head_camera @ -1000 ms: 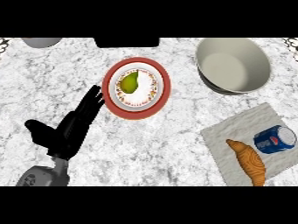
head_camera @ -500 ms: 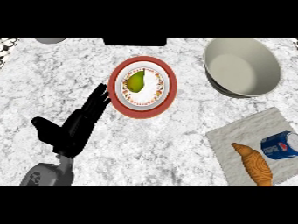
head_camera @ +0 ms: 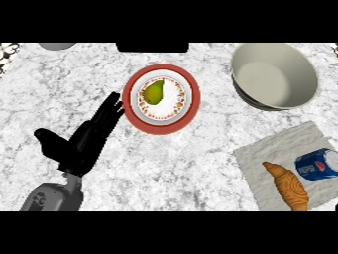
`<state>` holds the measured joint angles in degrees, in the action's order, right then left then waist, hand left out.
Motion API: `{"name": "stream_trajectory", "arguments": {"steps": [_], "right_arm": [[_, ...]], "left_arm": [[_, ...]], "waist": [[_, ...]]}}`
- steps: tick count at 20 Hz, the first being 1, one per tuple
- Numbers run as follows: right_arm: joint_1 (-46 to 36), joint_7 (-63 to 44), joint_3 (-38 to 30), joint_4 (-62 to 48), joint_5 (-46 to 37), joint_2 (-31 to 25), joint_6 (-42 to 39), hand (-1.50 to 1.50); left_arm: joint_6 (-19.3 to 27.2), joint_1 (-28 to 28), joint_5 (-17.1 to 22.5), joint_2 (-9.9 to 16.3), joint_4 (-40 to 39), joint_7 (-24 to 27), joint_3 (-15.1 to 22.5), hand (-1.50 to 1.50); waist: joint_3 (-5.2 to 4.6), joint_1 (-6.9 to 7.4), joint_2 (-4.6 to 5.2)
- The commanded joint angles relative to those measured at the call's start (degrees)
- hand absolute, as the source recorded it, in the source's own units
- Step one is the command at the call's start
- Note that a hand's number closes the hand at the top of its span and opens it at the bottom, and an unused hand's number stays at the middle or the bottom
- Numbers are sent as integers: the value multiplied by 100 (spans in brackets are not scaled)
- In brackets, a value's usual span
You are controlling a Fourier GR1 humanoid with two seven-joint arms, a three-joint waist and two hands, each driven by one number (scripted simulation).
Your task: Pick the can from the placemat and place it in the bowl
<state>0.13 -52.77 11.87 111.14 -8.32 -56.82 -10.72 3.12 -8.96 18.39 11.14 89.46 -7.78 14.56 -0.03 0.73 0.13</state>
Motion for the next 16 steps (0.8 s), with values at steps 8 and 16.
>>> {"name": "stream_trajectory", "arguments": {"steps": [8, 16], "right_arm": [[-114, 184, 21, -641, -895, 1068, -765, -150], [-310, 326, -151, -1016, -1692, 1774, -1102, -150]], "left_arm": [[-336, 0, -116, -108, -104, -82, -407, 0], [-355, 115, -359, -361, 175, -300, -398, 0]], "waist": [[2, -72, -12], [3, -69, -14]]}}
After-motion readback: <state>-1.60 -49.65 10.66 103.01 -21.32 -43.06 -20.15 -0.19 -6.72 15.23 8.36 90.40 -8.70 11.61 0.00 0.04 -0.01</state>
